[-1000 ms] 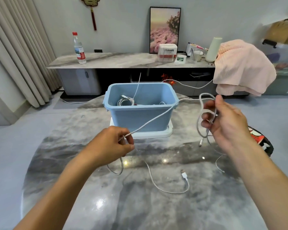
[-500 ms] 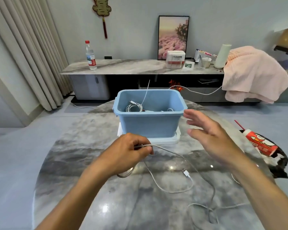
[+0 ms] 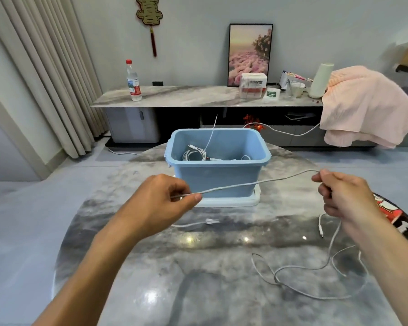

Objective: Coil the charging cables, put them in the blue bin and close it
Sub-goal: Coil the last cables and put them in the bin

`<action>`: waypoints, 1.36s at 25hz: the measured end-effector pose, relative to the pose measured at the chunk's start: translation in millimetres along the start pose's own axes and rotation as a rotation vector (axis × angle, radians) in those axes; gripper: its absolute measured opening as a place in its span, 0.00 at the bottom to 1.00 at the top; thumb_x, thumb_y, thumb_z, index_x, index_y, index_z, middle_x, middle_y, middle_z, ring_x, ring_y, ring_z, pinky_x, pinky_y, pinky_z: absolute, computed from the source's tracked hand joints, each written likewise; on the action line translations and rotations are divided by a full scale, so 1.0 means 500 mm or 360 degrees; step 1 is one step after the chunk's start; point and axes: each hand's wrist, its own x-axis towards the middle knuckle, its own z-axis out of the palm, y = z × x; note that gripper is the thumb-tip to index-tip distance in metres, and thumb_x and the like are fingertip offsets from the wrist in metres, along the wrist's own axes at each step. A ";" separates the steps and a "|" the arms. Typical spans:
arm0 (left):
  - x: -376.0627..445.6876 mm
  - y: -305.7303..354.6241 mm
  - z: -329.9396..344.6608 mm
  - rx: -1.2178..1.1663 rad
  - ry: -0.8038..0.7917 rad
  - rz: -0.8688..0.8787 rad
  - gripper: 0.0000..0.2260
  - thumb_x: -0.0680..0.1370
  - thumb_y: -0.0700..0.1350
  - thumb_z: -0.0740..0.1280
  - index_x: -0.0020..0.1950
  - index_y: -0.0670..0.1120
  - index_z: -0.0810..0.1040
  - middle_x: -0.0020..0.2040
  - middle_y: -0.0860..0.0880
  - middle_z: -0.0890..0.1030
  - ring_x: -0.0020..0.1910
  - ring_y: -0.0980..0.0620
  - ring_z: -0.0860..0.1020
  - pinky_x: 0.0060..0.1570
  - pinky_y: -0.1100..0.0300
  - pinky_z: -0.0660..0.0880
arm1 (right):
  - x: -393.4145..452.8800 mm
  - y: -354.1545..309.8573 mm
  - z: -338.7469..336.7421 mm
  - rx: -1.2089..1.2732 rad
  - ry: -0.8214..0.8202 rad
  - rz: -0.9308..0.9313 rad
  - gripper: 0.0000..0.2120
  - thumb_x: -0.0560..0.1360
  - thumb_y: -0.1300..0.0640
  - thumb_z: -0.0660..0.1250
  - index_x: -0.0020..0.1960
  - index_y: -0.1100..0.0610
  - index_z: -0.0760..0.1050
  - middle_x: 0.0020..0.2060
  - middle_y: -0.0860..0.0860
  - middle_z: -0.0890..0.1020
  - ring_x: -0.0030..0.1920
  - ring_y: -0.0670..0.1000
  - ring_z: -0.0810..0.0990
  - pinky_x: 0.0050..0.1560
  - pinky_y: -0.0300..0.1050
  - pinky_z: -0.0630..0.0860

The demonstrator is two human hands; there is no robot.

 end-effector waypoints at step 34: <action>-0.015 0.066 0.065 -0.0870 -0.0454 -0.0410 0.22 0.81 0.54 0.60 0.29 0.46 0.68 0.23 0.54 0.61 0.23 0.56 0.56 0.24 0.65 0.55 | -0.164 0.003 0.173 -0.0676 -0.1240 -0.0956 0.06 0.80 0.51 0.65 0.54 0.49 0.80 0.41 0.41 0.82 0.42 0.43 0.81 0.47 0.47 0.78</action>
